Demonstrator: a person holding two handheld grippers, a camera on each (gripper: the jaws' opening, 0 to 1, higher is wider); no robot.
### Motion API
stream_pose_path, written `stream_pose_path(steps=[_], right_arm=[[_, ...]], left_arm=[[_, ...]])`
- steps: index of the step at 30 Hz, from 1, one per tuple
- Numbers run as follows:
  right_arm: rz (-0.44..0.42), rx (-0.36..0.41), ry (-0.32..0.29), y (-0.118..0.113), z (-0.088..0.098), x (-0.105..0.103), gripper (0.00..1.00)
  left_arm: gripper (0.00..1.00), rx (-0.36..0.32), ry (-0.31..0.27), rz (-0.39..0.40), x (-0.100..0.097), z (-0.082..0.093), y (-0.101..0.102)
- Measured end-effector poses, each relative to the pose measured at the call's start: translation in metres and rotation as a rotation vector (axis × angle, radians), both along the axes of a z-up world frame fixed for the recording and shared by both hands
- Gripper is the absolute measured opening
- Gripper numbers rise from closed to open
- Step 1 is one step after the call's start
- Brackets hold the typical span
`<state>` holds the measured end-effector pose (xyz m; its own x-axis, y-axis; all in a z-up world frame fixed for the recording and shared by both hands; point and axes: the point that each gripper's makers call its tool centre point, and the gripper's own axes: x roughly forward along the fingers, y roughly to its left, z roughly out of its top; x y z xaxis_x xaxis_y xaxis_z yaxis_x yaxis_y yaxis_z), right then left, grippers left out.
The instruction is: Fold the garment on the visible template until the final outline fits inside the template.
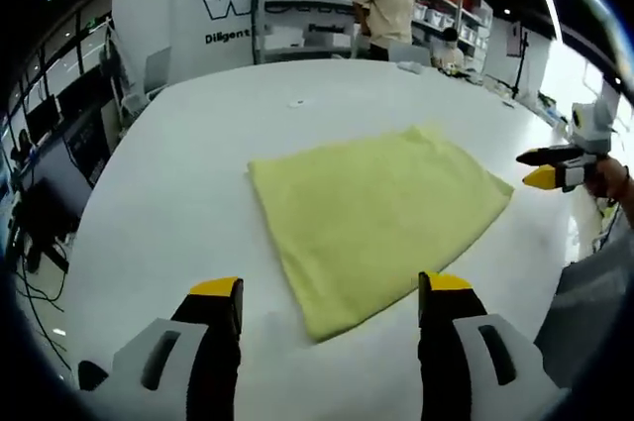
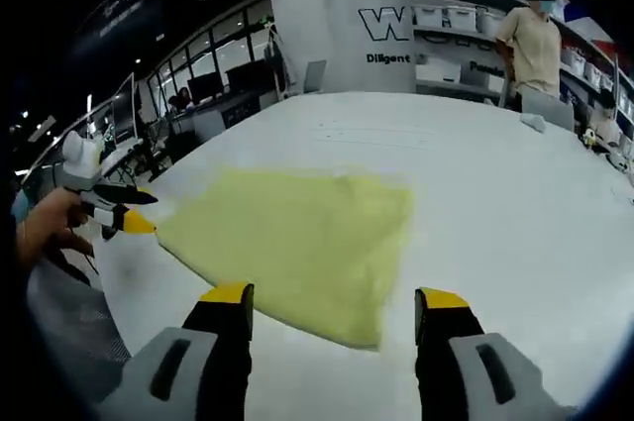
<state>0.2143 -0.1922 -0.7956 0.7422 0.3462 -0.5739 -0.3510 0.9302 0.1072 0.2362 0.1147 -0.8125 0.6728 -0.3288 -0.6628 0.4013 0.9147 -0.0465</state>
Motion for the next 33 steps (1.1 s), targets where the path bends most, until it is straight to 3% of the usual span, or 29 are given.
stream_pose_path(steps=[2,7,8,11,14,16,22,23,29,30,33], right_arm=[[0.013,0.023,-0.023,0.005,0.009,-0.004,0.77],[0.026,0.058,-0.007,0.015,0.013,-0.022,0.96],[0.026,0.056,-0.014,0.015,0.014,-0.025,0.99],[0.023,0.055,-0.026,0.017,0.02,-0.031,0.99],[0.036,0.056,-0.042,0.022,0.029,-0.038,0.99],[0.038,0.053,-0.043,0.025,0.033,-0.042,0.99],[0.047,0.085,-0.051,0.035,0.035,-0.054,0.99],[0.045,0.082,-0.047,0.036,0.033,-0.056,0.99],[0.033,0.08,-0.04,0.039,0.025,-0.064,0.99],[0.045,0.076,-0.015,0.041,0.021,-0.068,0.99],[0.053,0.05,-0.019,0.04,0.018,-0.071,0.99]], left_arm=[[0.83,-0.009,-0.004,-0.001,-0.006,0.004,-0.002],[0.92,-0.042,-0.024,0.007,-0.026,0.018,-0.007],[0.95,-0.076,-0.065,0.009,-0.026,0.026,-0.011],[0.99,-0.082,-0.076,0.006,-0.038,0.034,-0.014],[0.99,-0.004,-0.139,0.021,-0.045,0.046,-0.008],[0.99,0.032,-0.146,-0.003,-0.051,0.049,-0.009],[0.99,0.001,-0.16,-0.019,-0.069,0.059,-0.015],[0.99,0.0,-0.217,-0.031,-0.069,0.065,-0.016],[0.99,-0.008,-0.195,-0.032,-0.081,0.057,-0.017],[0.99,-0.015,-0.19,-0.03,-0.082,0.054,-0.017],[0.99,-0.011,-0.151,-0.014,-0.087,0.045,-0.015]])
